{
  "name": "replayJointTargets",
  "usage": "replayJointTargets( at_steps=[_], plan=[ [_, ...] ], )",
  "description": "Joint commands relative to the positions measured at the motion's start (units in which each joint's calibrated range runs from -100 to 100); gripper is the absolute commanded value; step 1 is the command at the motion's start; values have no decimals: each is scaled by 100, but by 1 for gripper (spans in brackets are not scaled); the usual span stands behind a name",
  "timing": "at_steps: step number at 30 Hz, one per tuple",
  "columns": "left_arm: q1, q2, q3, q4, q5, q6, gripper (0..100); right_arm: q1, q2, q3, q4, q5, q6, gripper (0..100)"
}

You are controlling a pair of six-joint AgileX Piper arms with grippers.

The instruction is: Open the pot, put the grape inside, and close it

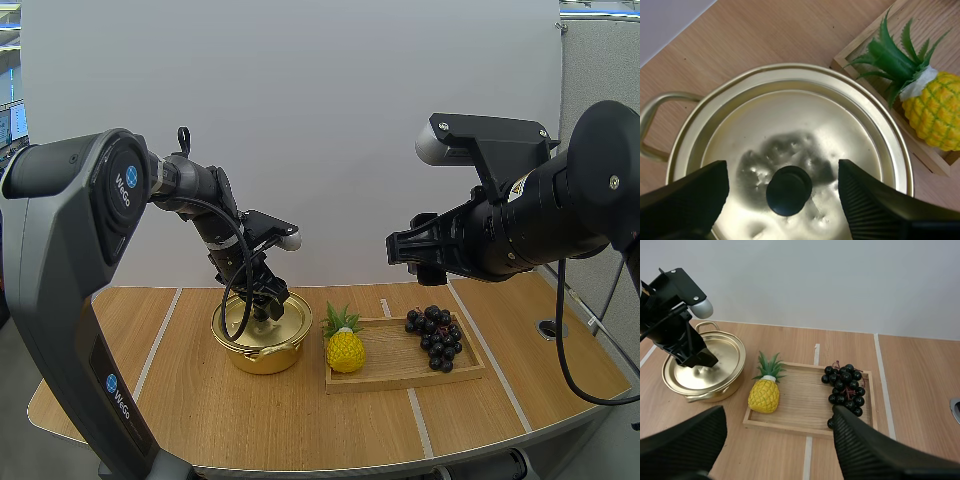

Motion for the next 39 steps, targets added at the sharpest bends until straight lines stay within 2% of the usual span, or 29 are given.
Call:
replayJointTargets(
  at_steps=[1, 9, 11, 14, 15, 21, 27, 39],
  plan=[
    [-25, 8, -45, 8, 84, -73, 100, -25, -21, -32, -51, 0, -62, 100],
    [-25, 8, -45, 8, 204, -120, 99, -25, -21, -32, -51, 0, -62, 100],
    [-25, 8, -45, 8, 209, -160, 66, -25, -21, -32, -51, 0, -62, 100],
    [-25, 8, -45, 48, 242, -270, 12, -25, -21, -32, -51, 0, -62, 100],
    [-25, 8, -45, 102, 265, -292, 0, -25, -21, -32, -51, 0, -62, 100],
    [-25, -7, -45, 451, 276, -638, 0, -25, -21, -32, -37, 0, -62, 100],
    [-25, -345, -211, 479, 608, -772, 0, -25, -21, -32, 7, 0, -62, 100],
    [-25, -1758, -2175, 658, 1641, -1065, 0, -25, -21, -32, 9, 0, -62, 100]
  ],
)
